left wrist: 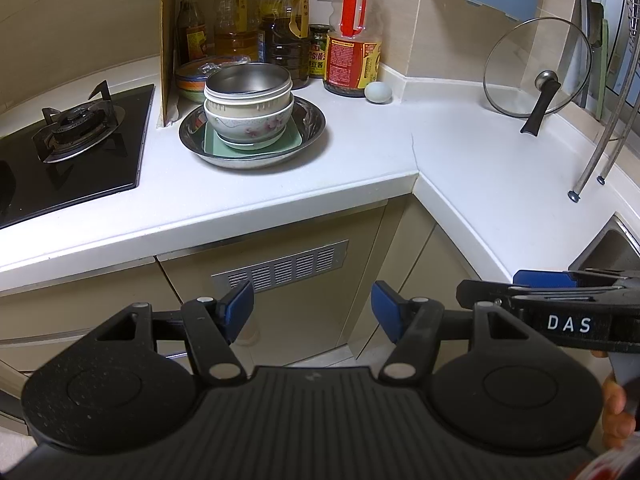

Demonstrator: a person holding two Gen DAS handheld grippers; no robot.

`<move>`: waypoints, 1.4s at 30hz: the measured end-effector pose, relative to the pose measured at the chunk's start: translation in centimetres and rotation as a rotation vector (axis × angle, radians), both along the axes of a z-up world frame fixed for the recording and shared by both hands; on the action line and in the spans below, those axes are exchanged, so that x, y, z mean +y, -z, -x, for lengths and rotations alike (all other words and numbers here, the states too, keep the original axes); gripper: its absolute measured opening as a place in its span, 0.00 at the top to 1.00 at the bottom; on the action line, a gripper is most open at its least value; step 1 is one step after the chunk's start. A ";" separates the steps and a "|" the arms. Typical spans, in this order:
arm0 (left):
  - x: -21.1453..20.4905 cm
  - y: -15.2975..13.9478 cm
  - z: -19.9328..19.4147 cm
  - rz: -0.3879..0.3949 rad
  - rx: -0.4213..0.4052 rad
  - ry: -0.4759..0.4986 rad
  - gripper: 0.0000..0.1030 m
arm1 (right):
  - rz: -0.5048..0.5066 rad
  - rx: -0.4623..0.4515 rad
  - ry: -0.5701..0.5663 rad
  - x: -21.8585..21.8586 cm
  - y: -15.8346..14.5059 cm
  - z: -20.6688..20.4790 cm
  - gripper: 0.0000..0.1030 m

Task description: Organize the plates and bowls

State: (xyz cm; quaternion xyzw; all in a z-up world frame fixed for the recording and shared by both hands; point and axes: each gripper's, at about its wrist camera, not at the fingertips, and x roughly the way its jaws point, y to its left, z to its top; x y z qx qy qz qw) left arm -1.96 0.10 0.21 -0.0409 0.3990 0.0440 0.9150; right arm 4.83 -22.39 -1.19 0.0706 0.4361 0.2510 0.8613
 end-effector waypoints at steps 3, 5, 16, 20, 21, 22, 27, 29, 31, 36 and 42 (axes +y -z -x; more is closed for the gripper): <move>0.0 0.0 0.0 0.000 0.000 -0.001 0.39 | 0.000 0.000 0.000 0.0 0.0 0.0 0.30; 0.0 0.0 0.0 0.000 0.000 -0.001 0.39 | 0.000 0.000 0.000 0.0 0.0 0.0 0.30; 0.1 0.0 0.0 0.000 -0.001 0.001 0.39 | 0.000 0.000 0.001 0.1 0.0 0.0 0.30; 0.2 -0.1 -0.1 -0.001 -0.003 0.000 0.39 | 0.000 0.000 0.001 0.1 0.0 0.1 0.30; 0.3 -0.1 -0.1 -0.001 -0.003 0.000 0.39 | 0.000 -0.001 0.001 0.1 0.0 0.1 0.30; 0.3 -0.2 -0.2 0.000 -0.003 -0.001 0.39 | 0.000 -0.001 0.002 0.1 0.0 0.1 0.30; 0.3 -0.2 -0.3 -0.001 -0.004 0.000 0.39 | 0.000 -0.001 0.002 0.1 0.0 0.1 0.30; 0.3 -0.2 -0.2 -0.001 -0.003 0.000 0.39 | 0.000 -0.001 0.002 0.0 0.0 0.1 0.30; 0.2 -0.2 -0.2 0.000 -0.004 -0.001 0.39 | 0.000 0.000 0.002 0.0 0.0 0.1 0.30; 0.1 -0.2 -0.2 0.000 -0.004 -0.001 0.39 | 0.000 -0.001 0.002 0.0 0.0 0.1 0.30; 0.0 -0.3 -0.2 0.001 -0.003 -0.002 0.39 | -0.001 -0.001 0.001 0.0 0.0 0.1 0.30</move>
